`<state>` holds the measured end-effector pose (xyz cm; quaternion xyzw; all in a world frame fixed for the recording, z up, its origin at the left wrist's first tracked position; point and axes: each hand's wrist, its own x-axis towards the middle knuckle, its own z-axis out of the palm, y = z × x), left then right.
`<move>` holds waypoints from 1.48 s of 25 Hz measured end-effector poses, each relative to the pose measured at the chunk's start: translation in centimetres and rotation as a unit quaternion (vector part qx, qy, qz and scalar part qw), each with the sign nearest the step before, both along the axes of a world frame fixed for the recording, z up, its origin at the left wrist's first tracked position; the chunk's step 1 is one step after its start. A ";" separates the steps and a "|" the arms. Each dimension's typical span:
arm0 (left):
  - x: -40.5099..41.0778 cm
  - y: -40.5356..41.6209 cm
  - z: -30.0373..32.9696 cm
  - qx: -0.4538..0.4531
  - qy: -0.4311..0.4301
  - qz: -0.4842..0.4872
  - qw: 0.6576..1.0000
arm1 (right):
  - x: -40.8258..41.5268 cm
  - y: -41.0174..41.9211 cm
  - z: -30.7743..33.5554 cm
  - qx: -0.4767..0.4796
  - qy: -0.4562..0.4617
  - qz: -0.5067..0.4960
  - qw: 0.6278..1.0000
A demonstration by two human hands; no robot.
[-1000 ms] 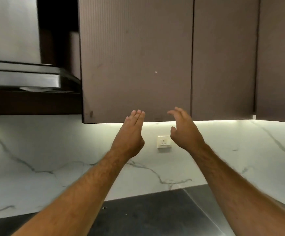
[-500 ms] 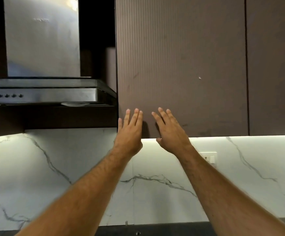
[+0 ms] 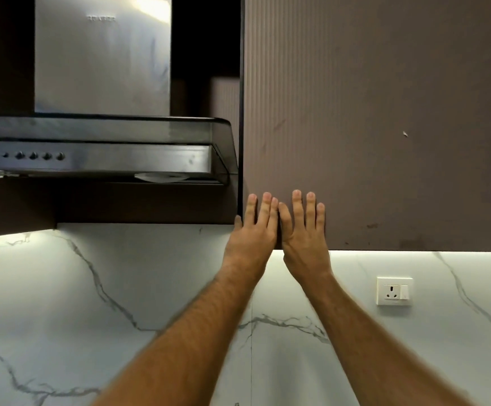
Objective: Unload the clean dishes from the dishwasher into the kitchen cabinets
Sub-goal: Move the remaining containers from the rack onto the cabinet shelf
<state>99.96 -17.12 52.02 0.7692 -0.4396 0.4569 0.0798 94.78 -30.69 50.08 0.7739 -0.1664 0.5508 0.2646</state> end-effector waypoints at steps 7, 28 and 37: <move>-1.0 2.0 -1.1 0.041 -0.002 0.001 0.999 | 0.1 0.6 -0.7 0.030 -0.020 0.000 0.999; -20.0 7.7 1.9 -0.511 0.276 -0.383 0.718 | -17.4 7.9 -1.6 0.116 -0.104 0.261 0.953; -35.2 8.6 2.1 -0.441 0.282 -0.460 0.717 | -33.0 13.0 -2.1 0.344 -0.237 0.444 0.793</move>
